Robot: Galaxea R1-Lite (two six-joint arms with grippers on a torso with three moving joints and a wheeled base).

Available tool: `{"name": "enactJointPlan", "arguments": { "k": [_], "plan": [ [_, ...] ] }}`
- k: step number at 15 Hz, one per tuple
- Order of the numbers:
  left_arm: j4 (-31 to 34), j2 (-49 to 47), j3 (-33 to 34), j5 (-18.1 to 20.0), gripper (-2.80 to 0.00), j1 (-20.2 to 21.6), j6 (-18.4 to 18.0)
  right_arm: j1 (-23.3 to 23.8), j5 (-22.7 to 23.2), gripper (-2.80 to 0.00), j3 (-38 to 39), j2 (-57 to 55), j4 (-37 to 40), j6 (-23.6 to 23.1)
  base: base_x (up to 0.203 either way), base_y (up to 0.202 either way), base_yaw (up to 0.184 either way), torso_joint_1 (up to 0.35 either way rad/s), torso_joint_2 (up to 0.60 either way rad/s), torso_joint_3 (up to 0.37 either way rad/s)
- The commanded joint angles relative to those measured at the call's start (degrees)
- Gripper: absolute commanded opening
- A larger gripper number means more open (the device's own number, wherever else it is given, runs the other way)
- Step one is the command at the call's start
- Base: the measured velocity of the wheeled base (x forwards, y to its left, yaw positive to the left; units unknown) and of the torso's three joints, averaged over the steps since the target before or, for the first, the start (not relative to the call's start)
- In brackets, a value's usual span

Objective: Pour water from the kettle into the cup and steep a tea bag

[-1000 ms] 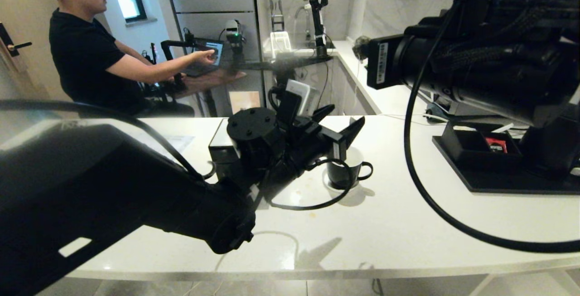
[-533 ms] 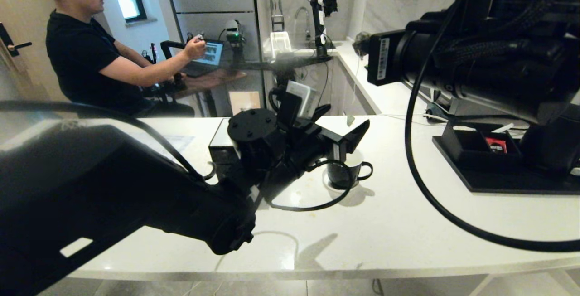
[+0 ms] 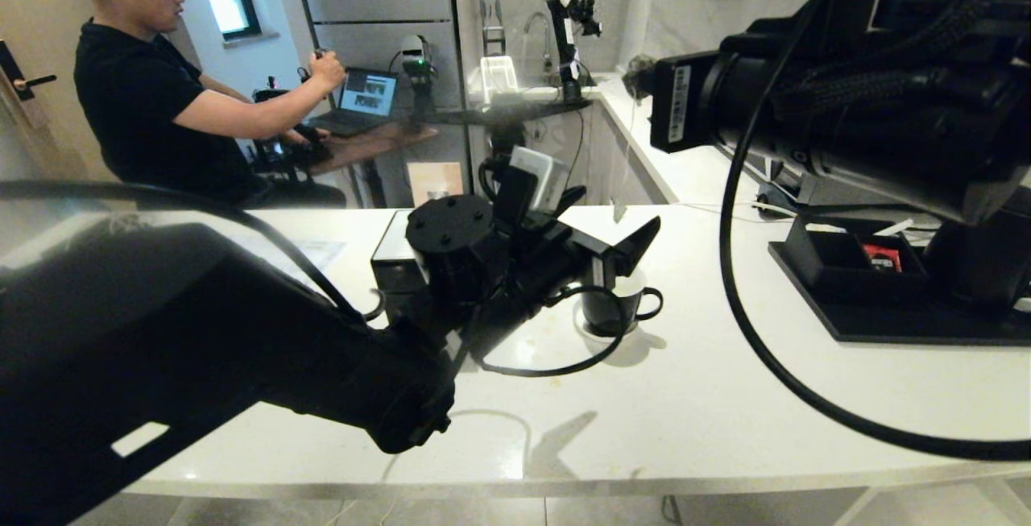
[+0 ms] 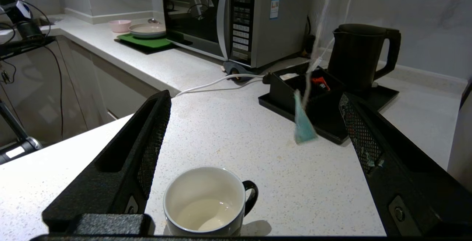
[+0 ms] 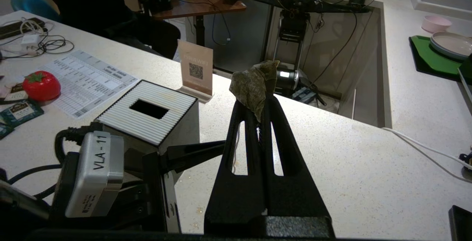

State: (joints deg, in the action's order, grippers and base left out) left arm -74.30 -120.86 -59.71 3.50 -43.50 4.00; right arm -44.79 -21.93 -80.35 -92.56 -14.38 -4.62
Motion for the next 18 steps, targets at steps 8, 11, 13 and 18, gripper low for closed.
{"name": "enactJointPlan", "arguments": {
  "k": [8, 11, 13, 18],
  "plan": [
    [-0.5, -0.1, 0.1, 0.0, 0.00, 0.0, -0.1, -0.7, -0.3, -2.80, 0.0, 0.1, -0.1, 0.0, 0.000, 0.000, 0.000, 0.000, 0.00, 0.000],
    [-0.6, -0.1, 0.2, 0.0, -2.80, 0.0, -0.3, -0.7, -0.4, -2.80, 0.2, 0.1, -0.1, -0.1, 0.000, 0.000, 0.000, 0.000, 0.00, 0.000],
    [-0.6, 0.0, 0.1, 0.0, -2.80, 0.0, -0.2, -0.8, -0.4, -2.80, 0.3, 0.1, -0.1, -0.1, 0.000, 0.000, 0.000, 0.000, 0.00, 0.000],
    [-0.5, 0.1, 0.1, -0.9, -2.80, 0.0, -0.2, -1.2, -0.4, -2.80, 0.5, 0.5, 0.0, -0.1, 0.000, 0.000, 0.000, 0.000, 0.00, 0.000]
  ]
}}
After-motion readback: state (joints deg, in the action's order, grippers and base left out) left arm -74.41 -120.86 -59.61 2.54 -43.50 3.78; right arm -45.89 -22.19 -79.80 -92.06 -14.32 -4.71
